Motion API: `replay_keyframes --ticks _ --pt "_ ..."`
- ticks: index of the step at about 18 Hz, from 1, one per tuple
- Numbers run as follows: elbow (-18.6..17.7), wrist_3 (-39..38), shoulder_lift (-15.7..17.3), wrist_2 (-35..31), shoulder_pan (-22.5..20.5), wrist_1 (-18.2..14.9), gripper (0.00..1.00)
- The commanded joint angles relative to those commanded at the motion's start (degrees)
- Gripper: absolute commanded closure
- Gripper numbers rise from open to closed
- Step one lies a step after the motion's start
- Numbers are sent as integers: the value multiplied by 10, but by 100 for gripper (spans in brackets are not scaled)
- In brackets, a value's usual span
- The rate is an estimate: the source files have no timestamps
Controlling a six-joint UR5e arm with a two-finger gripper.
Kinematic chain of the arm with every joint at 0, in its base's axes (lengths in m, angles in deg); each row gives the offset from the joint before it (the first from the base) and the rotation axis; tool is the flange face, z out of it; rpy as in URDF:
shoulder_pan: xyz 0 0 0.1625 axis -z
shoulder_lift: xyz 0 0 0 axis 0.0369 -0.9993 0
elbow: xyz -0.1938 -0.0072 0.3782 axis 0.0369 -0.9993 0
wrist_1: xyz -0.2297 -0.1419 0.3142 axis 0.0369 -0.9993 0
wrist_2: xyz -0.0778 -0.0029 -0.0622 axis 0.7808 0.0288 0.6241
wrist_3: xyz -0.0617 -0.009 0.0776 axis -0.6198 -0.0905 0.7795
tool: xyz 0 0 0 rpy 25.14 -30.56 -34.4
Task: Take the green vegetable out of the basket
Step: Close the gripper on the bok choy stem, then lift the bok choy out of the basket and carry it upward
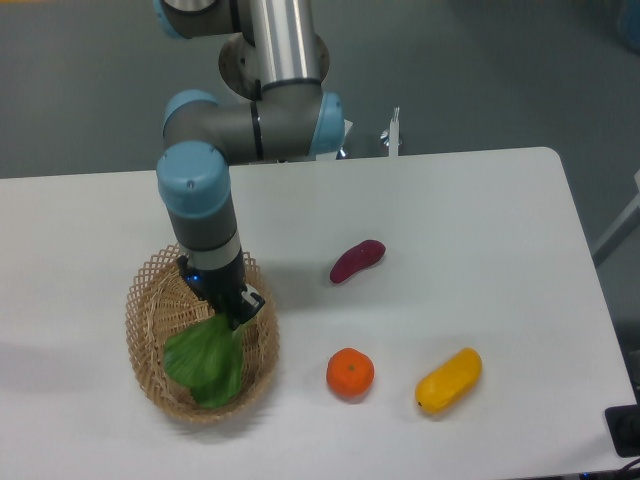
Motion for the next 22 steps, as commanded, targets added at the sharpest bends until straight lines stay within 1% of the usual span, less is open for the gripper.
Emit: replay_keyframes --ticks 2,4,7,9,13,15,16,19,22 --pt "3 25 20 12 -22 -11 72" --pt "5 60 37 27 -53 -37 72" --pt "9 120 53 33 -99 -71 72" --pt "10 172 55 33 -133 -87 72" --pt "20 261 60 33 -198 -100 72" --pt "25 293 59 33 -220 -112 72" --pt "26 305 59 33 -229 -112 72" --pt "29 333 59 34 -253 -112 72" --pt "29 338 59 36 -256 -112 72"
